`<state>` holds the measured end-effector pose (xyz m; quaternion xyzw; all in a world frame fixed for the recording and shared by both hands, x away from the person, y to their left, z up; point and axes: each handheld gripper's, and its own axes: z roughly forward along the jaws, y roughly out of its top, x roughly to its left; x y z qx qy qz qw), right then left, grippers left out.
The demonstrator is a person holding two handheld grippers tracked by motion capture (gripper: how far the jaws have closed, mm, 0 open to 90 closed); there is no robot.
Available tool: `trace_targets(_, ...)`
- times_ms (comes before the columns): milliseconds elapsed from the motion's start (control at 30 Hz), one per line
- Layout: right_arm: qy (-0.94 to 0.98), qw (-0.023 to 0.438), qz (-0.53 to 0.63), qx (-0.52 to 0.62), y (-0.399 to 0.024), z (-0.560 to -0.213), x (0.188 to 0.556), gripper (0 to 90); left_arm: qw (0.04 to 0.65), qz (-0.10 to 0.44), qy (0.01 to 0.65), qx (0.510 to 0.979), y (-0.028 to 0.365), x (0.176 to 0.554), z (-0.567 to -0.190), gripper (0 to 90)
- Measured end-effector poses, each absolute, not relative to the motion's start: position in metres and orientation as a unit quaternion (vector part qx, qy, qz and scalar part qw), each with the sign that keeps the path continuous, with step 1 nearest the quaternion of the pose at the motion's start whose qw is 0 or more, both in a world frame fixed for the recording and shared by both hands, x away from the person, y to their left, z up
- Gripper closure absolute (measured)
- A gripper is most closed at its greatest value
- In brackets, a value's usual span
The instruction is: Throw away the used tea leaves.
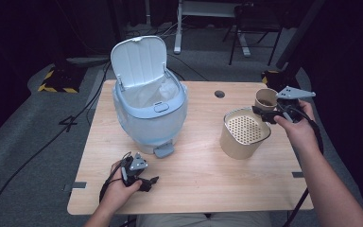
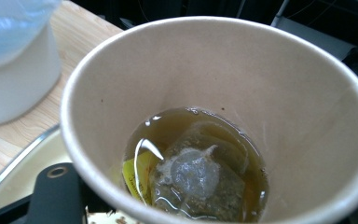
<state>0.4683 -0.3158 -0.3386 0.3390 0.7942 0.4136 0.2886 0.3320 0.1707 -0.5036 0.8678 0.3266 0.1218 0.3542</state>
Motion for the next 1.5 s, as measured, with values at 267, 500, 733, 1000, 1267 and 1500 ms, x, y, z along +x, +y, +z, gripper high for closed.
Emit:
trace_targets(267,0.812,0.321,0.38,0.305,-0.315,-0.339,0.466,28.3,0.353,0.123,0.328,0.868,0.171,0.331,-0.504,18.9)
trace_targets(500,0.829,0.388,0.321,0.244,-0.318,-0.339,0.468,28.3,0.353,0.123,0.328,0.867,0.171,0.331,-0.504,18.9)
trace_targets(733,0.842,0.446,0.252,0.169,-0.319,-0.342,0.466,28.1,0.352,0.125,0.33,0.867,0.171,0.33,-0.504,19.0)
trace_targets(1000,0.845,0.495,0.174,0.102,-0.314,-0.343,0.46,27.9,0.352,0.124,0.33,0.867,0.171,0.33,-0.504,19.0)
trace_targets(1267,0.841,0.527,0.108,0.052,-0.308,-0.348,0.457,27.8,0.352,0.124,0.33,0.867,0.171,0.33,-0.504,19.0)
trace_targets(1500,0.831,0.555,0.042,0.003,-0.302,-0.355,0.455,27.7,0.352,0.124,0.33,0.867,0.171,0.33,-0.504,19.0)
